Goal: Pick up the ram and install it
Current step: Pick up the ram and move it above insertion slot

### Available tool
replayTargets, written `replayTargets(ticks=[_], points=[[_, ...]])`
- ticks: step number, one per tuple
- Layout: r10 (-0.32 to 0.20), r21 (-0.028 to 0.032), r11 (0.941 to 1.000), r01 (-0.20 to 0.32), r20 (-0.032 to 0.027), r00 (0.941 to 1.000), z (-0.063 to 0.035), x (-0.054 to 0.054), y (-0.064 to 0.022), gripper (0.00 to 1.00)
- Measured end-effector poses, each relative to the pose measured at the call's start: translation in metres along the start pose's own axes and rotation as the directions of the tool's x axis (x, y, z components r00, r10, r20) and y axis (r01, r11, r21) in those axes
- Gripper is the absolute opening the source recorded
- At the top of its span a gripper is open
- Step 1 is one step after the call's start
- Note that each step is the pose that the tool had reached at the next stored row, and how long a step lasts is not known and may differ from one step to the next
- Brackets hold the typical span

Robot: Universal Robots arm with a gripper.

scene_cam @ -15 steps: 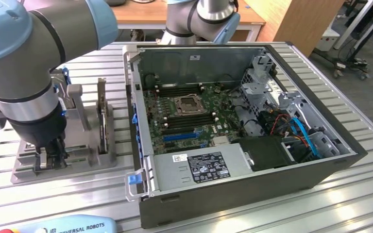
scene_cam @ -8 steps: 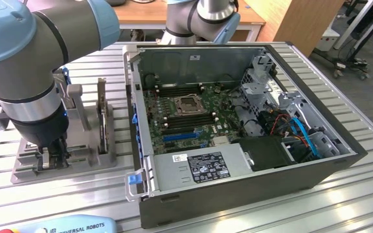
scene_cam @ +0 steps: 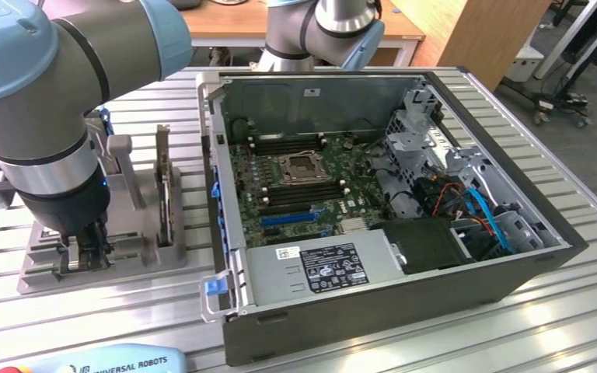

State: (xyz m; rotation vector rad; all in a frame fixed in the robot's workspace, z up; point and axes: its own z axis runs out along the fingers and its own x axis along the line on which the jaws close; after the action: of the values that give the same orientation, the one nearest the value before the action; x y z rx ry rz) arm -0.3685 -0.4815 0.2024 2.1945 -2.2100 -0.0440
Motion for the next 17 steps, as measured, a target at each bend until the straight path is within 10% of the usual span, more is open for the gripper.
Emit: replayTargets(ticks=[17], points=[[0.0,0.0,1.0,0.0,0.0,1.0,0.0012,0.0,-0.0001,0.21]])
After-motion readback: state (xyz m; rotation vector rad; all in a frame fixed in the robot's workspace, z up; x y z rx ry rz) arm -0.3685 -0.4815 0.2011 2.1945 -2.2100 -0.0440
